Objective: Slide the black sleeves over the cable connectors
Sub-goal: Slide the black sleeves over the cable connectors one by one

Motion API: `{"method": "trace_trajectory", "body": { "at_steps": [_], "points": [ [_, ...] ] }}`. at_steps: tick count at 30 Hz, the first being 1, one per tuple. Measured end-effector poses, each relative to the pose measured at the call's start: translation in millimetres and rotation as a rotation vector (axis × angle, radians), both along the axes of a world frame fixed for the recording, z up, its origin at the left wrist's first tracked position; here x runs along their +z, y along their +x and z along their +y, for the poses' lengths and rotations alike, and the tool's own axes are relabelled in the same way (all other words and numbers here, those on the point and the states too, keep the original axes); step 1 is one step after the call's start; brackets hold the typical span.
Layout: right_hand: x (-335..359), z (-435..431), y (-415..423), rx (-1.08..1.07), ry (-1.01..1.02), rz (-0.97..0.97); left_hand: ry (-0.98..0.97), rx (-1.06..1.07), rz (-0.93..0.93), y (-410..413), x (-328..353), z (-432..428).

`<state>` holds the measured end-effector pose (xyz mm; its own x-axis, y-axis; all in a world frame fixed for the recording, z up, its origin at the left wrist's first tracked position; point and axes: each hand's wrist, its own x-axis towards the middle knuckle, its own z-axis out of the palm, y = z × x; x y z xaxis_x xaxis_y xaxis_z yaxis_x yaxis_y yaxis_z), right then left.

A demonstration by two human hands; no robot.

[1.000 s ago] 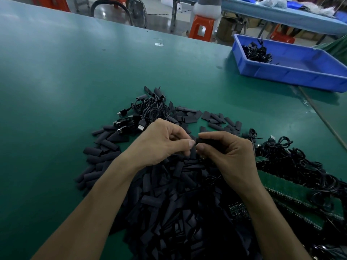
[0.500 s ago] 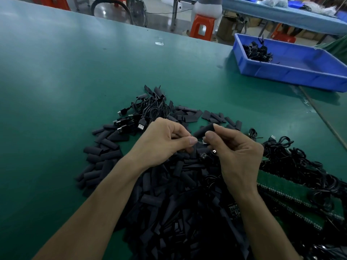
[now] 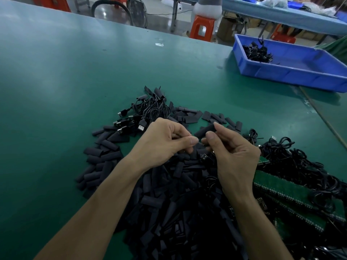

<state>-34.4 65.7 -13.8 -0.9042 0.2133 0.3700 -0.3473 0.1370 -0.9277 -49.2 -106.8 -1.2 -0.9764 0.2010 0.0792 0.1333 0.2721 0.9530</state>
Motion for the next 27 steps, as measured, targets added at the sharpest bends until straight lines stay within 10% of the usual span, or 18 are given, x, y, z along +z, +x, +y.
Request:
{"method": "trace_trajectory", "body": {
  "at_steps": [16, 27],
  "points": [
    [2, -15, 8, -0.061, -0.068, -0.01, 0.039, -0.025, 0.015, -3, -3, -3],
    [42, 32, -5, 0.163, 0.54, -0.148, 0.011, 0.272, 0.169, -3, 2, 2]
  ]
}}
